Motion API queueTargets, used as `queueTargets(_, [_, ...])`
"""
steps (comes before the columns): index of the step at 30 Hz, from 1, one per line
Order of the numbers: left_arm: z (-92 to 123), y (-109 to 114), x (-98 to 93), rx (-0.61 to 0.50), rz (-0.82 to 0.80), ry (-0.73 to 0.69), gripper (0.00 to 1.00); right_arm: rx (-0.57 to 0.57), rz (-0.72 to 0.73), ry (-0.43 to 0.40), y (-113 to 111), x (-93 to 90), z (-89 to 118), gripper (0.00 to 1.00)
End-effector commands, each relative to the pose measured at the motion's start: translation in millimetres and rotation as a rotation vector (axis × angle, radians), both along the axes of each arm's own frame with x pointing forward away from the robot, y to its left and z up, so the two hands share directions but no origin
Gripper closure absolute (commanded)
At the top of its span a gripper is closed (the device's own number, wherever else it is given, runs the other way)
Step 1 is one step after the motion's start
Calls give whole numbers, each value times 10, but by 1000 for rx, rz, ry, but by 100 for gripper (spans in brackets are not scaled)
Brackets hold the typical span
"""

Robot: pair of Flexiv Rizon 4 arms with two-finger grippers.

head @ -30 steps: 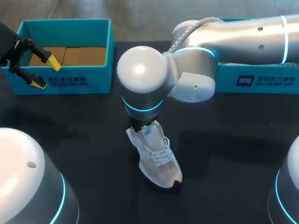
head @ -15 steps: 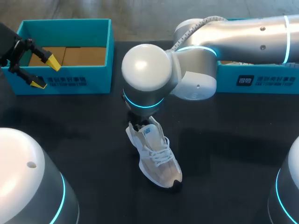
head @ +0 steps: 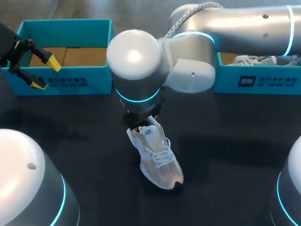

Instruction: Take the shoe out of the shoebox, open the shoe tongue, remove and reinsert the insole, then place the shoe into the shoebox

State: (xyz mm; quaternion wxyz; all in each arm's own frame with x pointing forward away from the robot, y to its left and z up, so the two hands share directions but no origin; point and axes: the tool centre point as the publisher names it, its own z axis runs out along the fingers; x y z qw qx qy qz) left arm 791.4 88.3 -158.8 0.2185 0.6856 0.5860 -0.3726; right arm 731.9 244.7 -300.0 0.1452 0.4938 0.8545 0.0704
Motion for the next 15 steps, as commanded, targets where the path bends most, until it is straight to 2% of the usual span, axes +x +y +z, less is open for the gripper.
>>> queueTargets(1, [1,0,-6,2,0,-2,0,-6,-4,-6,13,-109,45,30])
queueTargets(5, [1,0,-6,2,0,-2,0,-10,-6,-5,1,-168,47,35])
queueTargets(6, [1,0,-6,2,0,-2,0,-12,-6,-4,-4,-168,36,40])
queueTargets(11, [1,0,-6,2,0,-2,0,-13,-2,-7,-43,-107,-64,50])
queueTargets(15, [1,0,-6,2,0,-2,0,-8,8,-8,-74,-72,-138,51])
